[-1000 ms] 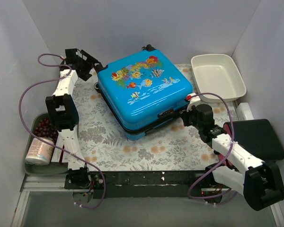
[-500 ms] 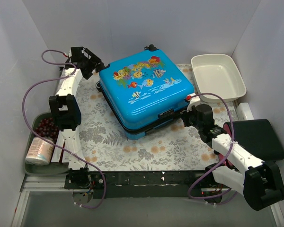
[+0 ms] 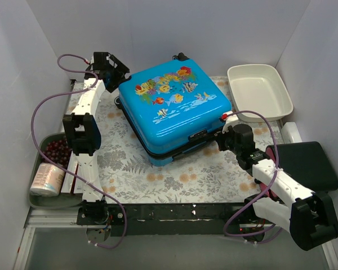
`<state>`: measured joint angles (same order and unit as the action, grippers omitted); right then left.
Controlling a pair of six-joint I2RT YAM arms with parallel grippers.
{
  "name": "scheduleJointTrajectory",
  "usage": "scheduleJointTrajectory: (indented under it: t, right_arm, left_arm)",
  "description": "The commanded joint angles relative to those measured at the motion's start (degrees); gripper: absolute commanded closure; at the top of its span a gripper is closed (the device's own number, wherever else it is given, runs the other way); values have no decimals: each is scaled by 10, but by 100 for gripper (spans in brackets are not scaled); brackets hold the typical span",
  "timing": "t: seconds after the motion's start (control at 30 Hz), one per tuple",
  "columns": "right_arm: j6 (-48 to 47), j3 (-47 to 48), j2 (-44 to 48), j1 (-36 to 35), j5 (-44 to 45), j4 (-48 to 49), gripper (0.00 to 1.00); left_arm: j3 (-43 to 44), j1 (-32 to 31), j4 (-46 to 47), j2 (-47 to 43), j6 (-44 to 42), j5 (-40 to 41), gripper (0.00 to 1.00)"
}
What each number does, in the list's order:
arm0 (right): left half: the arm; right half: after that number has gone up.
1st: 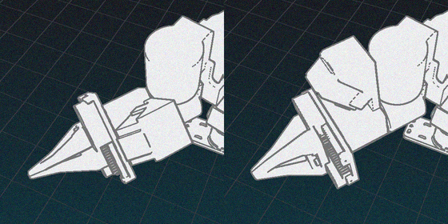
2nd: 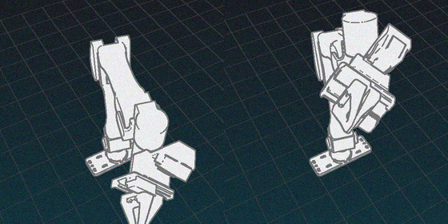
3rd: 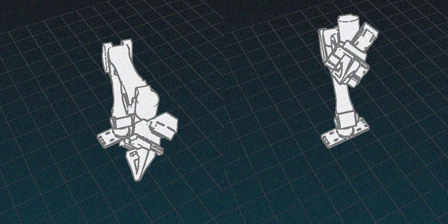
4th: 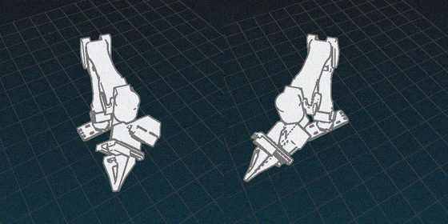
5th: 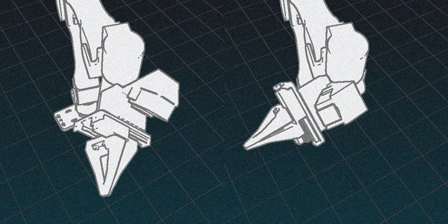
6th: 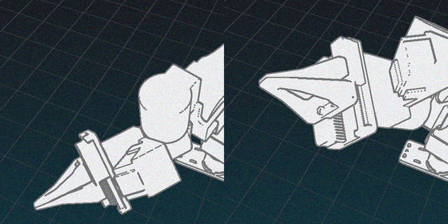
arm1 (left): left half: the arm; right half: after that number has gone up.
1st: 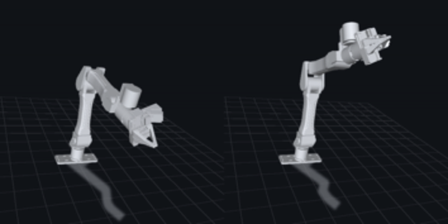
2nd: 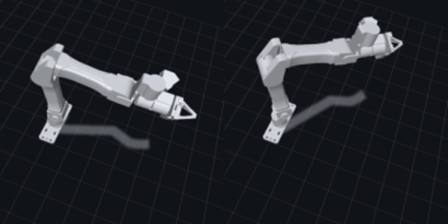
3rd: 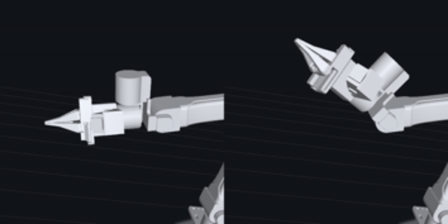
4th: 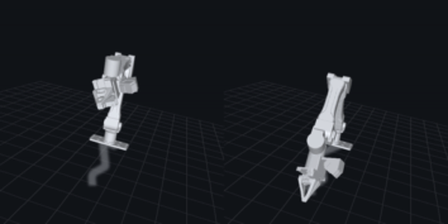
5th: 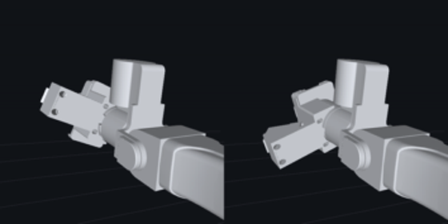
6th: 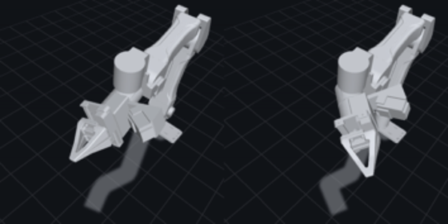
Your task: Open, take out, and arrange the luggage
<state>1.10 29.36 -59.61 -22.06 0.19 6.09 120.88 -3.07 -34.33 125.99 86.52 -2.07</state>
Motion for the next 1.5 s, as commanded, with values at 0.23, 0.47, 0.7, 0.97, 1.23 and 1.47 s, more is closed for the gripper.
scheduleJointTrajectory:
  t: [0.23,0.47,0.7,0.97,1.23,1.47]
  right_arm:
    - [-24,8,9,7,3,-17,99]
    - [-47,4,57,-3,-152,-41,99]
    - [-51,22,80,-110,-153,-77,99]
    - [17,37,-9,-327,-22,14,99]
    - [43,107,-99,-445,55,45,99]
    - [60,122,-122,-486,109,46,99]
  left_arm:
    - [-35,-2,37,1,-3,-60,87]
    - [-189,-1,73,-79,1,51,100]
    - [-259,-1,57,-130,30,109,100]
    - [-316,-1,54,-174,62,138,100]
    - [-376,3,58,-213,72,155,100]
    - [-411,10,41,-251,76,181,100]
